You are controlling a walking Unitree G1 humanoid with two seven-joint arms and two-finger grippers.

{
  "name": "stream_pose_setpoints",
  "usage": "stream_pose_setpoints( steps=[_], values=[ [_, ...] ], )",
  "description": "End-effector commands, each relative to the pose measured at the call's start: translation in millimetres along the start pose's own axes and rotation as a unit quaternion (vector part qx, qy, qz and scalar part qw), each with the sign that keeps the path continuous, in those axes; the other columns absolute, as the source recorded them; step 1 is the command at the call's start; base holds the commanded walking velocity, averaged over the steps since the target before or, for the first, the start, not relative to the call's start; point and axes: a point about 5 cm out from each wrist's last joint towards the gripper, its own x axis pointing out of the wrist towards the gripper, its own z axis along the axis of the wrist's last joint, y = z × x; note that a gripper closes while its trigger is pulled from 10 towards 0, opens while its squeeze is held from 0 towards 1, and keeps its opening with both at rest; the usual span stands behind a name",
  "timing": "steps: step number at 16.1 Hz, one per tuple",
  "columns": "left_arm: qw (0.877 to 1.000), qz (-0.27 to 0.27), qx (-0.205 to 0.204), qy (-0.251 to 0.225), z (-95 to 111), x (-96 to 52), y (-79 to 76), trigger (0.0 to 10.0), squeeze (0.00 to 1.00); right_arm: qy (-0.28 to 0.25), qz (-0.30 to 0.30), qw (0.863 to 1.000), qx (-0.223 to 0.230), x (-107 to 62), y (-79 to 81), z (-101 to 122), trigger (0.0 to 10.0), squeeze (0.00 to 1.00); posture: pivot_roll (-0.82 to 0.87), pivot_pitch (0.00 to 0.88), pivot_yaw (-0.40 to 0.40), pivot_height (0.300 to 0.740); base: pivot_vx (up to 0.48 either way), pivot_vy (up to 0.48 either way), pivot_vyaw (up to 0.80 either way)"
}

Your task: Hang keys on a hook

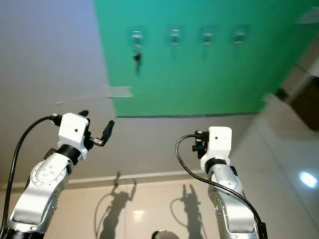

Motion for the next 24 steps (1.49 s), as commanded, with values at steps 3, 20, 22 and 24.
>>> stream_pose_setpoints(
  steps=[3,20,22,24],
  values=[
    [1.0,0.02,-0.013,0.004,2.5,1.7,4.4,10.0,0.0,-0.011,-0.023,1.0,-0.008,-0.1,-5.0,5.6,10.0,0.0,-0.1,0.0,-0.018,0.74,0.0,0.0,-0.8],
    [1.0,0.016,0.002,0.004,-2.1,8.7,-5.0,10.0,0.0,0.004,-0.049,0.999,-0.016,0.0,-14.7,5.6,10.0,0.0,-0.12,0.0,-0.026,0.74,0.0,0.0,-0.38],
    [1.0,0.014,0.002,0.005,-2.2,4.7,-3.3,10.0,0.0,0.007,-0.048,0.999,-0.02,1.3,-15.3,4.2,10.0,0.0,-0.11,0.0,-0.026,0.74,0.0,0.0,-0.4],
    [1.0,0.026,0.005,0.006,-4.0,4.9,4.4,10.0,0.0,0.006,-0.046,0.999,-0.022,2.3,-12.0,4.2,10.0,0.0,-0.12,0.0,-0.022,0.74,0.0,0.0,-0.8]
  ],
)
